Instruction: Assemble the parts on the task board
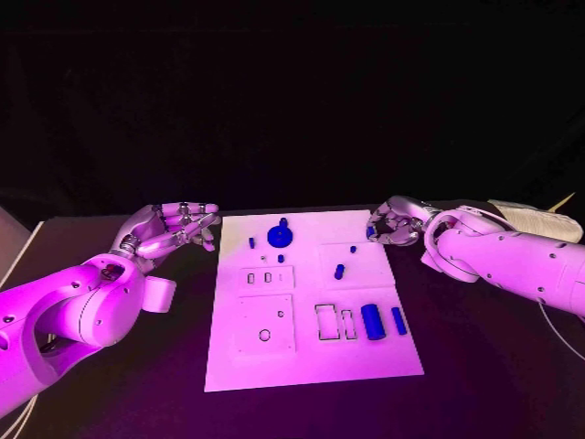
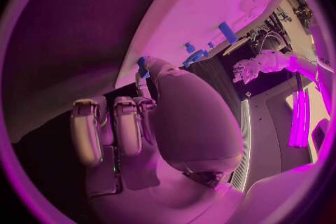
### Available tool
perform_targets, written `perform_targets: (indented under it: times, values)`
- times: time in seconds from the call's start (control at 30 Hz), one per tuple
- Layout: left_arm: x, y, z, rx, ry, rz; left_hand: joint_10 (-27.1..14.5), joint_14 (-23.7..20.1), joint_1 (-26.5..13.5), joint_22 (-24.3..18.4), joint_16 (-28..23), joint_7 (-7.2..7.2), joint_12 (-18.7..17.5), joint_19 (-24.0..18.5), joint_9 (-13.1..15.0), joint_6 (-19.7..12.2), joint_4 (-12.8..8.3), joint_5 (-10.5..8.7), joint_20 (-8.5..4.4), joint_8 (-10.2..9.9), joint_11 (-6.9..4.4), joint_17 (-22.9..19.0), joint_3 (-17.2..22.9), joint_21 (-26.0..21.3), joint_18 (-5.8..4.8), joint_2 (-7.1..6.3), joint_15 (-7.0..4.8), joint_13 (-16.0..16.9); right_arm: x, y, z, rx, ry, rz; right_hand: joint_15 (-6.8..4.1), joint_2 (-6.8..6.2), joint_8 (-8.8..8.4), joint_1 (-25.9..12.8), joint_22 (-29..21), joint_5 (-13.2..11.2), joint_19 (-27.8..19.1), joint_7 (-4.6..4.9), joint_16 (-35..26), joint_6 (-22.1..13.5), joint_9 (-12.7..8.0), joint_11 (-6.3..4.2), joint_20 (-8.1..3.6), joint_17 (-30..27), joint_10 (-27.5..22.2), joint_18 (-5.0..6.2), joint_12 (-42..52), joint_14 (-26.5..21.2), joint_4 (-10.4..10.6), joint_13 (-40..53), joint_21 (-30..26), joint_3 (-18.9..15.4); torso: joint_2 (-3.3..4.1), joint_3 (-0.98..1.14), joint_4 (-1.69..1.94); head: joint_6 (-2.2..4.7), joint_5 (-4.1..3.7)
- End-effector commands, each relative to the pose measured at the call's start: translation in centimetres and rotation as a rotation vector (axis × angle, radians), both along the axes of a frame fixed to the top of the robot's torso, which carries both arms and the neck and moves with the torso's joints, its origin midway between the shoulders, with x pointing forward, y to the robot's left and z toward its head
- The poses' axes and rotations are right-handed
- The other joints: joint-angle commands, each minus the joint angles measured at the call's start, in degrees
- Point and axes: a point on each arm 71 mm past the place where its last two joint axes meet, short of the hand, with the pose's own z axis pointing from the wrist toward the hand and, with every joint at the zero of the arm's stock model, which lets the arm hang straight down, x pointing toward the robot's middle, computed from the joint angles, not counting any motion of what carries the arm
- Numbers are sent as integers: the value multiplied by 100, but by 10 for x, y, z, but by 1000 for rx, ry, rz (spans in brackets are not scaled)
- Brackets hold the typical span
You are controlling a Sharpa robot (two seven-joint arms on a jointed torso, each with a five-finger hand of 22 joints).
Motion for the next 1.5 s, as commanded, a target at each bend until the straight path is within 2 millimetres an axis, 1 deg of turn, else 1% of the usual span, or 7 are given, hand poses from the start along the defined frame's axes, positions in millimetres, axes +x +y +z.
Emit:
perform_targets:
  times: [0.03, 0.27, 0.4, 0.77, 1.07, 1.23, 1.5]
  values:
    - [-1, -2, 1, -6, -10, -18, -33, -11, -2, 7, 21, -19, 2, -55, 9, -18, 0, -5, -1, 34, -8, -8, 34, 20, 33, -67, -4, -5, 0, 2, 0, -14, -5, 3, -41, 7, 46, -46, 1447, 27, 562, -2, 37, 47, 13, -48, -47, 1508, 597, -110, 12, 608, 2, 1508, 37, 38, 1, 2, -5, -1, 1]
    - [0, -2, 1, -6, -9, -18, -33, -11, -2, 7, 21, -19, 2, -55, 9, -18, 0, -5, -1, 34, -8, -8, 34, 20, 33, -67, -4, -5, -2, 6, 3, 25, -41, -19, -106, 154, 202, -179, 1457, 260, 566, -85, 37, 218, 68, -122, -105, 1508, 597, -112, 12, 608, 20, 1508, 45, 277, -3, 0, 3, -2, -13]
    - [0, -2, 1, -5, -9, -18, -41, -14, -5, 9, 23, -16, 4, -58, 10, -22, 2, -5, 0, 34, -6, -9, 41, 25, 32, -64, -2, -5, -3, 7, 5, 43, -65, -42, -122, 201, 258, -187, 1466, 287, 570, -114, 37, 257, 93, -149, -121, 1508, 597, -115, 12, 608, -8, 1508, 53, 342, -4, -5, 5, -5, -11]
    - [0, 0, 1, -2, -8, -12, -44, -15, -2, 10, 24, -16, 5, -60, 10, -24, 0, -5, 1, 34, -5, -10, 45, 27, 33, -62, -2, -5, -11, 21, 23, 66, -139, -58, -124, 192, 307, -199, 1452, 310, 565, -134, 37, 272, 119, -173, -129, 1508, 597, -111, 12, 608, -53, 1508, 41, 380, -31, -24, -28, 19, 15]
    - [1, -1, 0, -3, -3, -10, -44, -15, -2, 10, 24, -16, 5, -60, 10, -24, 0, -5, 1, 34, -5, -10, 45, 27, 33, -62, -2, -5, -27, 77, 38, 76, -160, -19, -122, 140, 329, -228, 1448, 272, 563, -130, 37, 251, 131, -172, -131, 1508, 597, -110, 12, 608, -90, 1508, 36, 387, -104, -57, -60, -47, 105]
    - [2, -3, -1, -4, 2, -12, -46, -18, 2, 13, 26, -16, 10, -63, 11, -25, -4, -6, 2, 36, -5, -11, 50, 32, 33, -64, -1, -4, -47, 128, 30, 73, -131, 40, -110, 130, 351, -243, 1435, 228, 557, -127, 37, 250, 141, -175, -126, 1508, 597, -106, 12, 608, -111, 1508, 24, 403, -144, -65, -72, -84, 201]
    - [2, -8, -2, -6, 8, -19, -44, -17, 0, 15, 29, -16, 16, -65, 13, -23, -4, -6, 2, 39, -6, -11, 54, 37, 33, -64, -1, -2, -70, 177, 12, 43, -104, 81, -96, 93, 367, -277, 1421, 184, 551, -119, 37, 235, 149, -171, -118, 1508, 597, -102, 12, 608, -130, 1508, 10, 407, -185, -96, -79, -152, 252]
